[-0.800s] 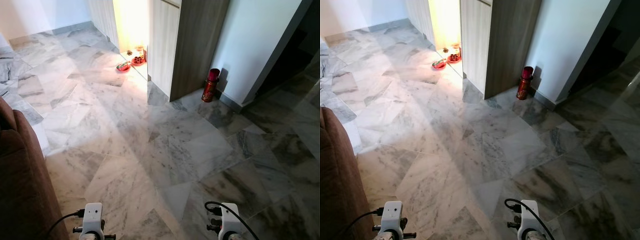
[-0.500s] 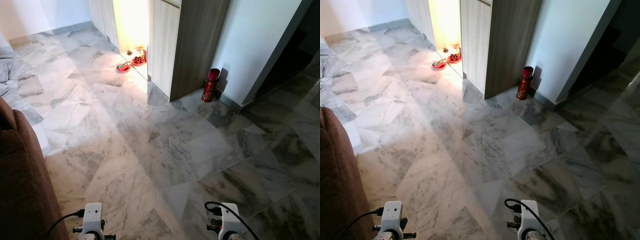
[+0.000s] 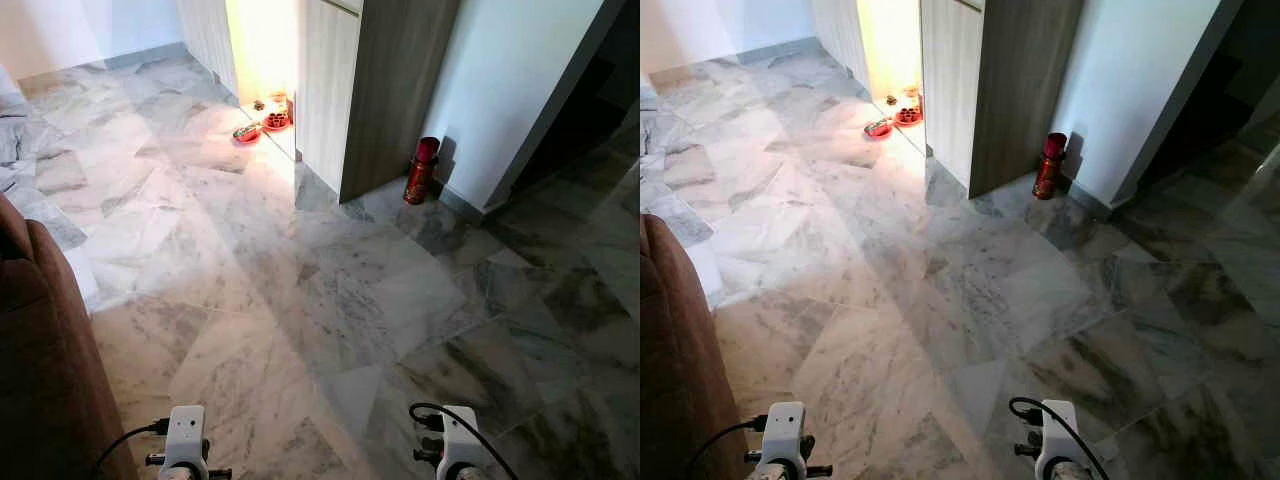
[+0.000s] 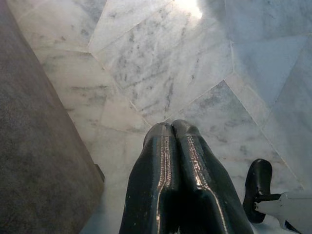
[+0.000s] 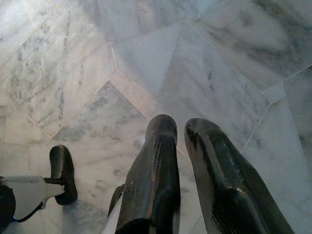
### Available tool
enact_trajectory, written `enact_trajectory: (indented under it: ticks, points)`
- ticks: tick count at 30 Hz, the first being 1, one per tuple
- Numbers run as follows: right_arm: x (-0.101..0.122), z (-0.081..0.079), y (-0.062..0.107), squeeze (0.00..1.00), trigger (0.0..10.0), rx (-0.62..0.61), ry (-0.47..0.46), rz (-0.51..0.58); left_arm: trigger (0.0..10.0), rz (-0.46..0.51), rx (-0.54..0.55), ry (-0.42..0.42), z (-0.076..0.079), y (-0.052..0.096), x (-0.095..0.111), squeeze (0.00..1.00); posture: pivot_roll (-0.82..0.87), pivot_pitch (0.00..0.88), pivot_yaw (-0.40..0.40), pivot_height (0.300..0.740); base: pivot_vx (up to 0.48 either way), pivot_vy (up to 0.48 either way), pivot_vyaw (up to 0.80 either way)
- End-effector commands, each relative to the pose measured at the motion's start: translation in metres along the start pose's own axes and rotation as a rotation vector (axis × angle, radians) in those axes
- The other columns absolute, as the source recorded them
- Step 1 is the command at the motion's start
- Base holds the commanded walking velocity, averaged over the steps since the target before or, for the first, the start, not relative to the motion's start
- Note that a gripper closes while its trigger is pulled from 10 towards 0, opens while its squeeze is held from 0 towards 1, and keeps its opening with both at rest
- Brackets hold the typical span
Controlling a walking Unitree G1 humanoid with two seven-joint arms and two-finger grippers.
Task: Move the pillow to the sofa from floor
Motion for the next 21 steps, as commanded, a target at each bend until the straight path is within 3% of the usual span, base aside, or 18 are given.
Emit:
enact_trajectory:
  ticks: [1,6,21]
  points:
    - [0.005,0.0,-0.001,0.0,10.0,0.0,-0.116,0.017,10.0,-0.125,0.006,-0.063,-0.017,0.004,-0.024,0.0,0.02,0.02,0.055,0.74,0.0,0.0,0.0]
    - [0.011,0.005,0.0,0.0,10.0,-0.01,-0.083,0.031,10.0,-0.131,0.003,-0.1,-0.013,0.004,-0.025,0.0,0.0,0.031,0.035,0.74,0.0,0.0,0.0]
    - [0.014,0.004,-0.001,0.0,10.0,-0.019,-0.064,0.05,10.0,-0.101,-0.01,-0.041,-0.002,0.002,-0.017,0.0,0.02,0.06,0.02,0.74,0.0,0.0,0.0]
Point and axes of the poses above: a point about 5 cm out from each wrist's last joint towards the gripper, its own y axis pointing back from the gripper into the wrist, its own x axis along the axis of the wrist's last joint, z = x × y, the point moved 3 cm from there along -y, pointing out of the wrist towards the gripper, and after that the axes turned 14 degrees about -y, right-handed, at the moved point
